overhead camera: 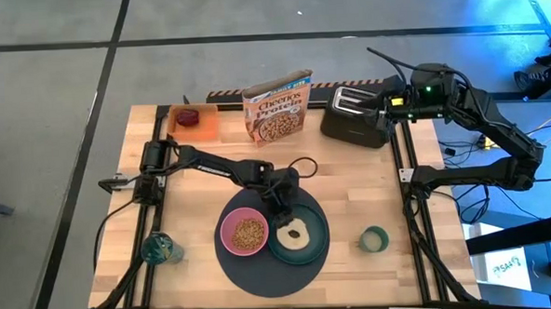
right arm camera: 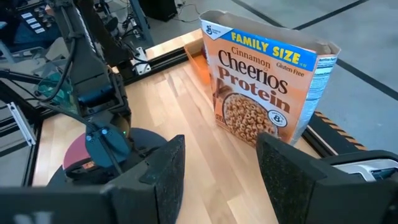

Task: Arrange a breakfast setting
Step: Put the toasted bagel from the toaster on the green plate, then put the apple on the green plate

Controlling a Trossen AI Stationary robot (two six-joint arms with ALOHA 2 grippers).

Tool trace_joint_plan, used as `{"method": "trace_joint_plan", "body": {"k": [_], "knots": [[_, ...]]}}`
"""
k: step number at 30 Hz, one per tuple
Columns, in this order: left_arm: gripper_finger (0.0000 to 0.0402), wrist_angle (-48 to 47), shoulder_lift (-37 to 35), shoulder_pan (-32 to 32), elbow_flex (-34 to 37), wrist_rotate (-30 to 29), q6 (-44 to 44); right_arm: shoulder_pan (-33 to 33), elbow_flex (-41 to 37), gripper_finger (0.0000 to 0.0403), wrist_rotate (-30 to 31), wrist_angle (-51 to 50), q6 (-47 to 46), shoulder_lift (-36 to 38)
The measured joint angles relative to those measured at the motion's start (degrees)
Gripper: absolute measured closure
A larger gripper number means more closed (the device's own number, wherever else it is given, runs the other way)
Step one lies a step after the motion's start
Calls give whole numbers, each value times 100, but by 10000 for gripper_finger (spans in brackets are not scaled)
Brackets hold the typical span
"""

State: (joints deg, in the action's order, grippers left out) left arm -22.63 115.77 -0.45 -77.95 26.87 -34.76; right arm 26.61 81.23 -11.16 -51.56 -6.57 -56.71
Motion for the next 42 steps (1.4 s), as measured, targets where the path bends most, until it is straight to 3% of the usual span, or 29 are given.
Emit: {"method": "trace_joint_plan", "body": {"k": [8, 14, 23, 30, 36, 40, 42], "knots": [[238, -579, -212, 170, 9, 121, -92, 0, 0, 217, 0, -19, 65, 0], [242, -936, -906, 156, 9, -372, -108, 0, -2, 217, 4, -3, 83, 0], [243, -2159, -2460, 398, -2, -2030, 106, 2, -2, 217, 11, 339, 58, 2], [243, -3281, -3335, 833, -2, -2951, 274, -2, -2, 217, -157, 724, -248, 2], [243, -4220, -3711, 1412, -2, -3880, 347, -2, -2, 217, -107, 858, -428, -61], [242, -4425, -3791, 1891, 0, -4774, 168, -2, -2, 217, -102, 847, -511, -213], [237, -4401, -3788, 2233, 0, -4928, 103, -2, -2, 217, -98, 829, -511, -276]]}}
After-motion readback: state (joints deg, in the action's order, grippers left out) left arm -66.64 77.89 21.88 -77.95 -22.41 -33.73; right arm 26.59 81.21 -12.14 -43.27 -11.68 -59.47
